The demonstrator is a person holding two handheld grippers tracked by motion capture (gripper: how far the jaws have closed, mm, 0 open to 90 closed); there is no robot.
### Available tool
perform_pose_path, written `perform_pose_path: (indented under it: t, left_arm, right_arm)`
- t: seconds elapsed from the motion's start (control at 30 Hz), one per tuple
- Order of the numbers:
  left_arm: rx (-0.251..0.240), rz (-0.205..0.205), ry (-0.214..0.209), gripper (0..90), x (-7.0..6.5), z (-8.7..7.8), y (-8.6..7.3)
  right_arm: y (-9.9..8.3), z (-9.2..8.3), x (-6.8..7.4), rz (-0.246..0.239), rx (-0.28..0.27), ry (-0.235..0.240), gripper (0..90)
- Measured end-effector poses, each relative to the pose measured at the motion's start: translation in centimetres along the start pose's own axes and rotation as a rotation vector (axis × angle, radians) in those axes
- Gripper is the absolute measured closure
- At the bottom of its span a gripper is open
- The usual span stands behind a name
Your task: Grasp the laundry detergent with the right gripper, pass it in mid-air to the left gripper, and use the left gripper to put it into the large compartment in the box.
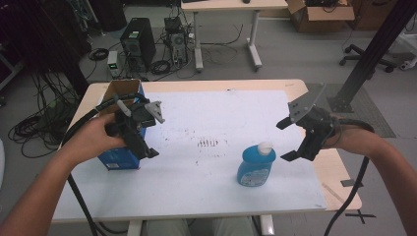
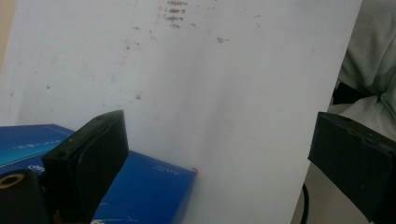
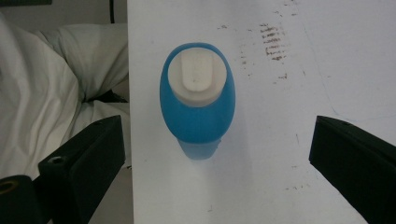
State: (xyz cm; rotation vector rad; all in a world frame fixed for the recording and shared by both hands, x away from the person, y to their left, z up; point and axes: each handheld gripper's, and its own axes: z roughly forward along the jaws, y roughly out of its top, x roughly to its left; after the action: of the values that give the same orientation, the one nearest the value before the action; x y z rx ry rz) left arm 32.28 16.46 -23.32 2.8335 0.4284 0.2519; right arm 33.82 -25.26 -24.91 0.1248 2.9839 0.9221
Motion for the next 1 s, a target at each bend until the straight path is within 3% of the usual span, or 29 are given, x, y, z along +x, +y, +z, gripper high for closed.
perform_pose_path:
  t: [1.0]
  left_arm:
    - [0.005, -0.006, 0.004, 5.1, 0.3, 0.1, 0.3]
  right_arm:
    - [-3.2, 2.4, 0.3, -0.005, -0.129, 0.012, 2.7]
